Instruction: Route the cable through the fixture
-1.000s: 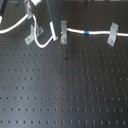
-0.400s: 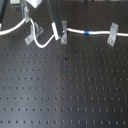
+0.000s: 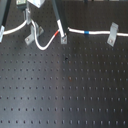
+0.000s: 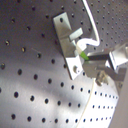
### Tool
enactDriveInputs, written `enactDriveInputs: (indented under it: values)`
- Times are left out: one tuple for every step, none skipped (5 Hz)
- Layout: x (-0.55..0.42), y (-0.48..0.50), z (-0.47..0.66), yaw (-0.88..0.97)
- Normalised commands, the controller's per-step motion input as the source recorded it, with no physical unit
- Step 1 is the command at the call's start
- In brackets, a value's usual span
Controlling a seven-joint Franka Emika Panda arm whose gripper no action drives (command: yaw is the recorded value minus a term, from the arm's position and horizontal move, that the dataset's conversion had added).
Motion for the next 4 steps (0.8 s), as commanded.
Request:
enactDriveInputs:
  values:
    - [0.041, -0.022, 0.24, 0.0]
    - [-0.011, -0.109, 0.11, 0.02]
    - [-0.067, -0.113, 0.19, 0.0]
    - [-0.112, -0.186, 0.32, 0.07]
